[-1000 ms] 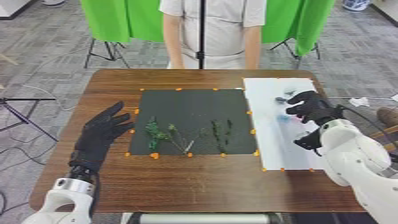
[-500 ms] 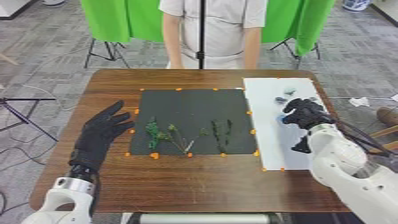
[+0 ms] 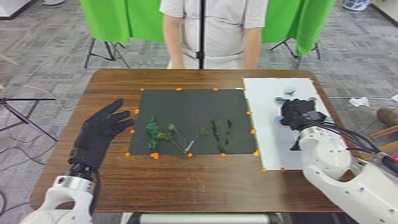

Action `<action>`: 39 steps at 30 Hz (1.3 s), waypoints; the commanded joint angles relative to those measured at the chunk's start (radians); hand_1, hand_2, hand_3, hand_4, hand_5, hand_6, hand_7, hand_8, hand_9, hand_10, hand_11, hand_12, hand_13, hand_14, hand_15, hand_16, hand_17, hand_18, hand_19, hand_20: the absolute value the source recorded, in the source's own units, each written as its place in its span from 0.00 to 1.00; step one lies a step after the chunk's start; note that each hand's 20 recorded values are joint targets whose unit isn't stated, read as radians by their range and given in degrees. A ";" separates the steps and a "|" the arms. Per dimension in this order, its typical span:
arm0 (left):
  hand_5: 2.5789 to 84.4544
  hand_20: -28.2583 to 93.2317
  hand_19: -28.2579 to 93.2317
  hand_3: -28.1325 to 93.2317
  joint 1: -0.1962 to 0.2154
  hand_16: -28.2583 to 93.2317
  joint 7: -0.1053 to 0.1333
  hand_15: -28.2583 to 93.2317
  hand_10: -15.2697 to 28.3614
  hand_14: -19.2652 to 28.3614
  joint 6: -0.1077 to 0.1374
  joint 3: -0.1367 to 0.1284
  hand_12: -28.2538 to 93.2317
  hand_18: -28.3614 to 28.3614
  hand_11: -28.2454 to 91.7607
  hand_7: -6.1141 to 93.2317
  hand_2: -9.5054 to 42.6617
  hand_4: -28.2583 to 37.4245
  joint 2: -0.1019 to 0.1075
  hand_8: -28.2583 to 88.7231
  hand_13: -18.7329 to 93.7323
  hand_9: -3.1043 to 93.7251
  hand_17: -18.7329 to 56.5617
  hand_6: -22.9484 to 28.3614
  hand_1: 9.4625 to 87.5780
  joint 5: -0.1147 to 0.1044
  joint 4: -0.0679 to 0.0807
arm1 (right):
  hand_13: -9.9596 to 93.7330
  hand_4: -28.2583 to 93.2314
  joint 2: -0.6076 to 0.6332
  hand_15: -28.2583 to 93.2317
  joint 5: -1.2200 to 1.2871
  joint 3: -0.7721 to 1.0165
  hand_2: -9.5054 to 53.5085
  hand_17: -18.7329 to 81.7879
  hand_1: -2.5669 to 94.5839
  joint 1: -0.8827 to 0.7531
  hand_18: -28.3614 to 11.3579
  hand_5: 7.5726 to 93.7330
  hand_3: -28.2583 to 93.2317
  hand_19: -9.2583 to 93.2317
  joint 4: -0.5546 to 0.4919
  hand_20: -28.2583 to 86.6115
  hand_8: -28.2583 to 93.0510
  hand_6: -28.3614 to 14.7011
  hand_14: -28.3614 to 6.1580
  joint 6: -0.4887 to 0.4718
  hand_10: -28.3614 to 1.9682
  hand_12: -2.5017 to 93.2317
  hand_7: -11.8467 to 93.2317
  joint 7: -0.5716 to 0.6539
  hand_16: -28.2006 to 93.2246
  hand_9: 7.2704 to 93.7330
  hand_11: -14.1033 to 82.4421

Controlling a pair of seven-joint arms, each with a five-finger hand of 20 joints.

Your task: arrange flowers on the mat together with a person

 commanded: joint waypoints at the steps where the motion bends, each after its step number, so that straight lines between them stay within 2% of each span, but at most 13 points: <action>1: 0.42 0.37 0.63 0.89 0.008 0.18 -0.002 0.62 0.77 0.97 -0.004 -0.001 0.32 0.96 0.42 0.17 0.26 0.05 -0.009 0.17 0.41 0.40 0.13 0.57 0.20 0.002 0.004 | 0.84 0.00 0.018 0.67 -0.028 -0.036 0.00 0.46 0.62 0.008 0.17 0.84 0.72 0.77 0.019 0.50 0.23 0.80 0.73 0.066 0.79 0.43 0.37 0.013 0.46 0.89 0.39; 7: 0.42 0.37 0.63 0.89 0.006 0.18 -0.005 0.62 0.77 0.97 -0.007 -0.001 0.32 0.96 0.42 0.17 0.26 0.05 -0.011 0.17 0.41 0.40 0.13 0.58 0.20 0.003 0.003 | 0.86 0.00 0.016 0.67 -0.033 -0.021 0.00 0.46 0.63 0.008 0.17 0.86 0.73 0.77 0.016 0.51 0.23 0.81 0.74 0.100 0.80 0.44 0.36 0.019 0.46 0.92 0.39; 8: 0.42 0.37 0.64 0.89 0.008 0.18 0.001 0.62 0.77 0.97 -0.003 0.000 0.32 0.96 0.42 0.17 0.26 0.05 -0.009 0.17 0.41 0.40 0.13 0.58 0.20 0.002 0.002 | 0.86 0.00 0.015 0.67 -0.035 -0.015 0.00 0.46 0.62 0.008 0.17 0.87 0.73 0.77 0.011 0.51 0.23 0.81 0.73 0.113 0.80 0.45 0.36 0.013 0.46 0.92 0.38; 9: 0.42 0.37 0.64 0.89 0.010 0.18 -0.005 0.62 0.77 0.97 -0.007 -0.003 0.32 0.96 0.42 0.17 0.26 0.05 -0.012 0.17 0.41 0.40 0.13 0.58 0.20 0.004 0.001 | 0.86 0.00 0.013 0.67 -0.038 0.004 0.00 0.46 0.62 -0.004 0.17 0.87 0.73 0.77 -0.003 0.51 0.23 0.81 0.73 0.116 0.80 0.45 0.35 0.008 0.46 0.92 0.38; 14: 0.42 0.37 0.64 0.89 0.009 0.18 0.002 0.62 0.77 0.97 -0.002 -0.005 0.32 0.96 0.42 0.17 0.26 0.05 -0.006 0.17 0.41 0.40 0.13 0.58 0.20 0.004 -0.002 | 0.86 0.00 -0.012 0.67 -0.031 -0.005 0.00 0.46 0.62 0.033 0.18 0.87 0.74 0.78 -0.100 0.51 0.23 0.81 0.73 0.167 0.79 0.45 0.35 -0.065 0.47 0.93 0.38; 18: 0.42 0.37 0.64 0.89 0.003 0.18 0.007 0.62 0.77 0.97 0.000 -0.002 0.32 0.96 0.42 0.17 0.26 0.05 0.000 0.17 0.41 0.40 0.13 0.58 0.20 0.003 -0.006 | 0.86 0.00 -0.105 0.68 -0.020 -0.096 0.00 0.46 0.61 0.132 0.20 0.87 0.75 0.78 -0.160 0.51 0.24 0.80 0.72 0.172 0.78 0.46 0.35 -0.146 0.47 0.93 0.39; 20: 0.42 0.37 0.64 0.89 -0.004 0.18 0.013 0.62 0.77 0.97 0.009 0.003 0.32 0.96 0.42 0.17 0.26 0.05 0.004 0.17 0.41 0.40 0.13 0.58 0.20 0.001 -0.007 | 0.85 0.00 -0.179 0.68 -0.024 -0.159 0.00 0.45 0.61 0.189 0.20 0.87 0.75 0.79 -0.159 0.51 0.24 0.79 0.71 0.158 0.78 0.46 0.35 -0.183 0.47 0.93 0.39; 27: 0.42 0.38 0.65 0.89 -0.039 0.18 0.057 0.62 0.77 0.98 0.040 0.026 0.32 0.95 0.42 0.17 0.26 0.04 0.034 0.17 0.41 0.41 0.13 0.58 0.20 -0.009 -0.015 | 0.84 0.00 -0.424 0.71 -0.097 -0.339 0.00 0.44 0.60 0.317 0.21 0.87 0.76 0.79 -0.069 0.51 0.24 0.79 0.69 0.106 0.77 0.46 0.35 -0.283 0.45 0.92 0.41; 28: 0.42 0.38 0.65 0.89 -0.040 0.18 0.091 0.63 0.78 0.98 0.052 0.037 0.32 0.95 0.42 0.17 0.26 0.04 0.048 0.17 0.41 0.41 0.13 0.58 0.20 -0.016 -0.015 | 0.84 0.00 -0.450 0.71 -0.114 -0.347 0.00 0.44 0.60 0.317 0.21 0.87 0.76 0.79 -0.057 0.51 0.24 0.79 0.68 0.089 0.77 0.45 0.35 -0.292 0.44 0.92 0.42; 30: 0.42 0.38 0.65 0.89 -0.041 0.18 0.120 0.63 0.78 0.98 0.057 0.042 0.32 0.95 0.43 0.18 0.26 0.04 0.064 0.17 0.41 0.42 0.14 0.58 0.20 -0.020 -0.020 | 0.84 0.00 -0.495 0.72 -0.143 -0.380 0.00 0.44 0.60 0.324 0.22 0.87 0.76 0.79 -0.026 0.51 0.24 0.79 0.68 0.084 0.76 0.45 0.35 -0.311 0.44 0.91 0.43; 32: 0.43 0.38 0.65 0.89 -0.056 0.18 0.115 0.63 0.77 0.98 0.050 0.039 0.32 0.95 0.43 0.18 0.26 0.05 0.060 0.17 0.42 0.42 0.14 0.58 0.20 -0.011 -0.022 | 0.84 0.00 -0.541 0.72 -0.170 -0.405 0.00 0.44 0.60 0.324 0.22 0.87 0.76 0.79 0.010 0.51 0.24 0.79 0.68 0.074 0.76 0.45 0.35 -0.318 0.43 0.91 0.43; 35: 0.43 0.38 0.65 0.89 -0.109 0.17 0.106 0.63 0.77 0.98 0.035 0.057 0.32 0.95 0.43 0.18 0.26 0.05 0.062 0.17 0.42 0.42 0.14 0.58 0.20 -0.015 -0.004 | 0.84 0.00 -0.584 0.72 -0.186 -0.463 0.00 0.43 0.60 0.346 0.22 0.87 0.76 0.79 0.050 0.51 0.24 0.79 0.68 0.059 0.76 0.46 0.35 -0.288 0.43 0.91 0.44; 39: 0.43 0.39 0.65 0.89 -0.181 0.17 0.077 0.64 0.78 0.98 0.011 0.089 0.32 0.95 0.43 0.18 0.26 0.05 0.067 0.17 0.42 0.42 0.14 0.58 0.20 -0.011 0.018 | 0.84 0.00 -0.613 0.73 -0.215 -0.507 0.00 0.43 0.60 0.366 0.22 0.86 0.76 0.79 0.085 0.51 0.24 0.79 0.68 0.033 0.75 0.45 0.35 -0.268 0.43 0.90 0.45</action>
